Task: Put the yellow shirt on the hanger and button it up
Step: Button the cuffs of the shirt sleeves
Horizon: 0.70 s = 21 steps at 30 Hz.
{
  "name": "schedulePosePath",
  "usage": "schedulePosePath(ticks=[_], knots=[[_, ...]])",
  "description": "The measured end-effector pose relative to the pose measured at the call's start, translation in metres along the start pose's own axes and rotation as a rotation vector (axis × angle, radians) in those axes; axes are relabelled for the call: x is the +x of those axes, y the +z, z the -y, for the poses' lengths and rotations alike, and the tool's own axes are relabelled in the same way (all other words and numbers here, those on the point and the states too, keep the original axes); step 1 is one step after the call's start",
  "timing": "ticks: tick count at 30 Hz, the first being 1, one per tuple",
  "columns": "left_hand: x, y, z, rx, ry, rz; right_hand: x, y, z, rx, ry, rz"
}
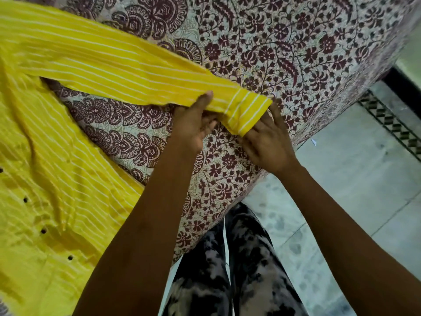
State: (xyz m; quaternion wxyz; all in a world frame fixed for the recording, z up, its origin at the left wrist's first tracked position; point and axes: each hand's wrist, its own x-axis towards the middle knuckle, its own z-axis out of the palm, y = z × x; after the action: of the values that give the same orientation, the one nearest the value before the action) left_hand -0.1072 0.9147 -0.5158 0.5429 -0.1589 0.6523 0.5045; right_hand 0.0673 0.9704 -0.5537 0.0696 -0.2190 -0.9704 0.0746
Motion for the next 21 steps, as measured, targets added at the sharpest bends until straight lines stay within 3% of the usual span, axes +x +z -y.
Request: schedulePosePath(ticks=[2, 4, 7, 10, 11, 13, 15, 16, 19, 21], knots=[[0.008, 0.005, 0.009, 0.044, 0.019, -0.129, -0.014, 0.005, -0.001, 0.176, 0.111, 0.047], [0.013, 0.007, 0.017, 0.035, 0.057, -0.166, -0.022, 0.005, 0.001, 0.531, 0.432, 0.041], [0.013, 0.005, 0.032, 0.064, 0.063, -0.124, -0.009, -0.006, 0.007, 1.025, 0.999, -0.169], [0.014, -0.002, 0.044, 0.058, 0.111, -0.108, 0.020, -0.011, 0.007, 1.317, 1.297, -0.075], [0.013, -0.004, 0.045, 0.042, 0.126, -0.122, 0.028, -0.007, 0.006, 1.364, 1.317, -0.042], [0.014, -0.009, 0.048, 0.066, 0.145, -0.176, 0.035, 0.000, 0.004, 1.331, 1.307, -0.128], [0.016, -0.014, 0.053, 0.141, 0.187, -0.226, 0.031, 0.011, -0.001, 1.033, 1.183, -0.147], [0.019, -0.015, 0.057, 0.198, 0.228, -0.249, 0.027, 0.012, 0.000, 0.841, 1.082, -0.073], [0.020, -0.016, 0.062, 0.634, 0.339, -0.390, 0.014, 0.018, 0.009, 0.518, 0.856, 0.063], [0.012, -0.018, 0.058, 0.778, 0.357, -0.443, 0.006, 0.017, 0.015, 0.494, 0.895, 0.045]])
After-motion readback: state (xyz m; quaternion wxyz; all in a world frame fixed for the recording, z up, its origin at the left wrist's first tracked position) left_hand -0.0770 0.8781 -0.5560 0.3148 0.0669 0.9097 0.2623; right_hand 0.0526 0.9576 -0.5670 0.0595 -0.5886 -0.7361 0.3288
